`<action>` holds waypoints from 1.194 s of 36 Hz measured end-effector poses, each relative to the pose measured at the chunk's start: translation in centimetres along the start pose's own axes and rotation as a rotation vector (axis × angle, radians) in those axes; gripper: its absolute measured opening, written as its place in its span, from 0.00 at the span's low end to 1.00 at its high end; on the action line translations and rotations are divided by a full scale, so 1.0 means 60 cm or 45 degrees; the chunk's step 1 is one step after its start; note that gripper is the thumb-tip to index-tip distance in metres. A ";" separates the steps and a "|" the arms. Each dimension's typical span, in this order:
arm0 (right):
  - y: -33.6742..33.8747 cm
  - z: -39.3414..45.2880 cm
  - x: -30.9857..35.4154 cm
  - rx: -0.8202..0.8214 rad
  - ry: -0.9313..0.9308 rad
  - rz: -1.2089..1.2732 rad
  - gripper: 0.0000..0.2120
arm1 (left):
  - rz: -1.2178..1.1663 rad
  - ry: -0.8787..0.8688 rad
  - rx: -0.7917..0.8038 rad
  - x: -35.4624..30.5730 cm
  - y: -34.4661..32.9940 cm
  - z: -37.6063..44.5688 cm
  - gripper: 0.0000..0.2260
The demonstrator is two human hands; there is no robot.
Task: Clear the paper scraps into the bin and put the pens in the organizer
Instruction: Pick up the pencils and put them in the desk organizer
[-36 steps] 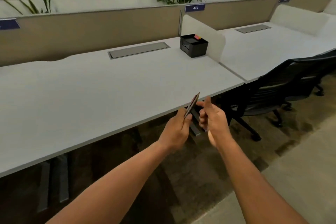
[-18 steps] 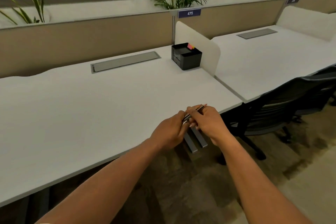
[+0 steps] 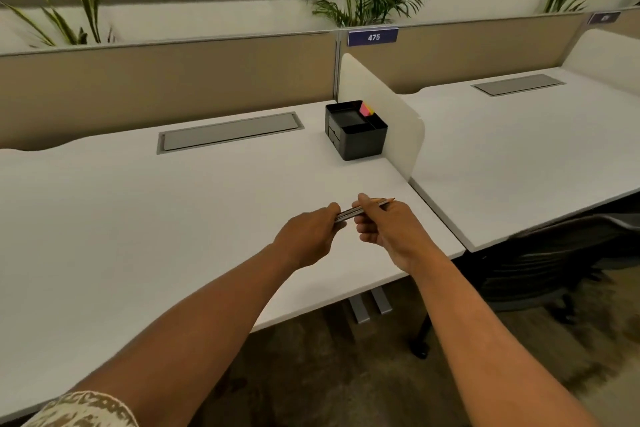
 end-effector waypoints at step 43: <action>0.181 0.680 0.243 -0.705 0.280 -0.918 0.19 | 0.062 0.107 -0.022 0.384 0.096 0.521 0.31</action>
Point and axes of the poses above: each hand's wrist, its own z-axis towards the middle knuckle, its own y-axis out of the back of the hand, x = y × z, the point moved 7 cm from there along z, towards the middle knuckle, and after that the axes turned 11 degrees about x, right-handed, at the moved point
